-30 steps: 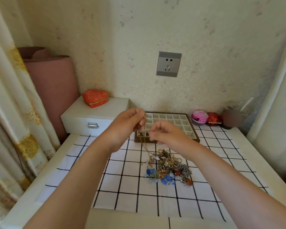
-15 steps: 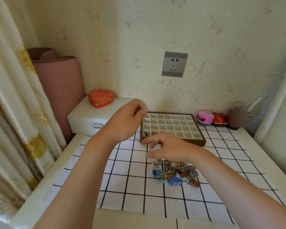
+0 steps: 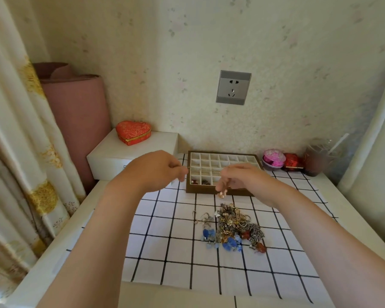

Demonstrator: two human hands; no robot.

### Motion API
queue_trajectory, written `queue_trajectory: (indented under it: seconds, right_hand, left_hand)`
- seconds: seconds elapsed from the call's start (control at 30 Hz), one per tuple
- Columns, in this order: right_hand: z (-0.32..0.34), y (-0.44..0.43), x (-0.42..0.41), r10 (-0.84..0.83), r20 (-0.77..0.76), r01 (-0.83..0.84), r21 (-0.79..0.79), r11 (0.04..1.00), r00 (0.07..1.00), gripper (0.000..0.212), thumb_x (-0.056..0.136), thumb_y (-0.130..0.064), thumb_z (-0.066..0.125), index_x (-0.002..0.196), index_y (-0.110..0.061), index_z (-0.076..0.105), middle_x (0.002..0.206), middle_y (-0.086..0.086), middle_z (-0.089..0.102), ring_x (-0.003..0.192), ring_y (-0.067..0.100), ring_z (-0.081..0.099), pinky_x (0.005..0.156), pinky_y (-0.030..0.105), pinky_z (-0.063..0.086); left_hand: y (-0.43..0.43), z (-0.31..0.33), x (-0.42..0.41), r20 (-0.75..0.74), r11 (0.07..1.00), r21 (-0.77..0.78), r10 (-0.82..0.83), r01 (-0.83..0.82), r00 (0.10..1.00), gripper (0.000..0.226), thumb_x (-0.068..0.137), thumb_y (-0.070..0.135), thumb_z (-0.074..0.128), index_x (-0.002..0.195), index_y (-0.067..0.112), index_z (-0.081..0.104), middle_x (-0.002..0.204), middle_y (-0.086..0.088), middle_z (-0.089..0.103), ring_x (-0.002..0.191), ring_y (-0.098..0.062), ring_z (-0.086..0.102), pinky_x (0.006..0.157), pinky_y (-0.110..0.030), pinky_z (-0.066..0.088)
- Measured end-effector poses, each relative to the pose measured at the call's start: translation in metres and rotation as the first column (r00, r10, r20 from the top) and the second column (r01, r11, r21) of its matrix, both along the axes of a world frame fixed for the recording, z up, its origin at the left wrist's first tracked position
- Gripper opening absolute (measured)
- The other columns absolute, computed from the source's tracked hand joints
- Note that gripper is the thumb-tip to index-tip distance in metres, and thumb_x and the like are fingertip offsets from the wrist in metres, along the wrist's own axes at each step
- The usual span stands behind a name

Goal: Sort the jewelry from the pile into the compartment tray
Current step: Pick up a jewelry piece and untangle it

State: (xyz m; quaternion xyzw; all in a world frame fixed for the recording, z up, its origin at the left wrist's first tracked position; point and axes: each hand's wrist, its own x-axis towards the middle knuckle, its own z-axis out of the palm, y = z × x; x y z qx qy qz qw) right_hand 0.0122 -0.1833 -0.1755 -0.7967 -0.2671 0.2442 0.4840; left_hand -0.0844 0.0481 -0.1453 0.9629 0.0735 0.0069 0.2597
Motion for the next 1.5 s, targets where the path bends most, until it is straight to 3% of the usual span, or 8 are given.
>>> queue_trajectory:
  seconds: [0.13, 0.4, 0.67, 1.07, 1.13, 1.23, 1.33, 1.5]
  right_hand:
    - [-0.002, -0.008, 0.006, -0.024, 0.082, 0.028, -0.043, 0.999, 0.996, 0.026, 0.100, -0.026, 0.058, 0.090, -0.010, 0.075, 0.091, -0.002, 0.077, 0.096, 0.016, 0.071, 0.098, 0.034, 0.048]
    - [-0.013, 0.013, 0.026, -0.205, 0.427, 0.228, -0.003, 0.974, 0.881, 0.010, 0.093, -0.020, 0.070, 0.092, -0.029, 0.074, 0.077, -0.019, 0.067, 0.076, -0.004, 0.062, 0.073, 0.016, 0.046]
    - [-0.032, 0.022, 0.049, -0.312, 0.430, 0.324, 0.048, 0.945, 0.847, 0.014, 0.094, -0.015, 0.068, 0.106, -0.016, 0.075, 0.075, -0.009, 0.072, 0.064, 0.001, 0.068, 0.061, 0.005, 0.046]
    - [-0.026, 0.020, 0.070, 0.044, 0.382, 0.064, -0.266, 0.962, 0.923, 0.036, 0.090, -0.007, 0.065, 0.119, -0.027, 0.069, 0.116, -0.007, 0.067, 0.106, 0.007, 0.061, 0.094, 0.025, 0.047]
    - [-0.014, 0.024, 0.070, 0.043, 0.369, 0.031, -0.192, 0.981, 0.928, 0.034, 0.088, -0.005, 0.063, 0.098, -0.036, 0.069, 0.117, -0.005, 0.069, 0.109, 0.012, 0.063, 0.095, 0.030, 0.050]
    - [-0.004, 0.026, 0.070, 0.051, 0.355, -0.004, -0.131, 0.991, 0.933, 0.017, 0.088, -0.015, 0.072, 0.072, -0.022, 0.069, 0.099, -0.009, 0.073, 0.090, 0.009, 0.067, 0.082, 0.025, 0.051]
    - [-0.008, 0.022, 0.075, 0.034, 0.399, 0.023, -0.137, 0.990, 0.916, 0.035, 0.090, -0.025, 0.073, 0.071, 0.003, 0.064, 0.063, 0.003, 0.050, 0.058, 0.014, 0.047, 0.061, 0.028, 0.039]
    - [-0.019, 0.014, 0.082, -0.005, 0.401, 0.105, -0.228, 0.968, 0.916, 0.017, 0.089, -0.027, 0.074, 0.088, -0.011, 0.080, 0.053, -0.022, 0.058, 0.052, -0.009, 0.055, 0.064, 0.021, 0.046]
  left_hand:
    - [-0.003, -0.004, 0.005, 0.204, 0.990, -0.137, 0.065, -0.038, 0.977, 0.035, 0.099, 0.039, 0.051, 0.076, 0.020, 0.069, 0.091, -0.012, 0.066, 0.086, -0.023, 0.061, 0.078, -0.033, 0.046]
    - [-0.022, -0.013, 0.031, 0.399, 0.881, -0.474, 0.205, 0.010, 0.894, 0.030, 0.102, 0.026, 0.047, 0.077, 0.020, 0.063, 0.071, 0.003, 0.060, 0.063, -0.002, 0.050, 0.068, -0.019, 0.042]
    - [-0.025, -0.011, 0.060, 0.395, 0.929, -0.371, 0.165, -0.008, 0.904, 0.027, 0.101, 0.032, 0.046, 0.081, 0.028, 0.064, 0.070, 0.009, 0.059, 0.063, -0.007, 0.050, 0.076, -0.035, 0.040]
    - [-0.038, -0.005, 0.096, 0.248, 0.946, -0.303, -0.037, 0.114, 0.968, 0.024, 0.101, 0.027, 0.046, 0.090, 0.020, 0.066, 0.068, 0.005, 0.054, 0.063, -0.011, 0.051, 0.058, -0.025, 0.040]
    - [-0.040, -0.007, 0.102, 0.222, 0.952, -0.269, -0.087, 0.146, 0.971, 0.025, 0.101, 0.027, 0.047, 0.091, 0.017, 0.068, 0.067, 0.009, 0.054, 0.060, -0.008, 0.047, 0.056, -0.022, 0.036]
    - [-0.043, -0.012, 0.108, 0.205, 0.953, -0.247, -0.127, 0.176, 0.971, 0.027, 0.101, 0.027, 0.049, 0.086, 0.017, 0.068, 0.067, 0.012, 0.055, 0.061, -0.004, 0.048, 0.060, -0.022, 0.038]
    - [-0.044, -0.016, 0.111, 0.164, 0.963, -0.197, -0.153, 0.185, 0.975, 0.024, 0.101, 0.032, 0.051, 0.084, 0.026, 0.066, 0.073, 0.010, 0.058, 0.069, -0.007, 0.054, 0.064, -0.024, 0.040]
    - [-0.030, -0.022, 0.114, -0.058, 0.987, -0.010, -0.158, 0.158, 0.986, 0.014, 0.096, 0.032, 0.059, 0.092, 0.023, 0.068, 0.093, 0.004, 0.068, 0.083, -0.010, 0.061, 0.074, -0.027, 0.048]
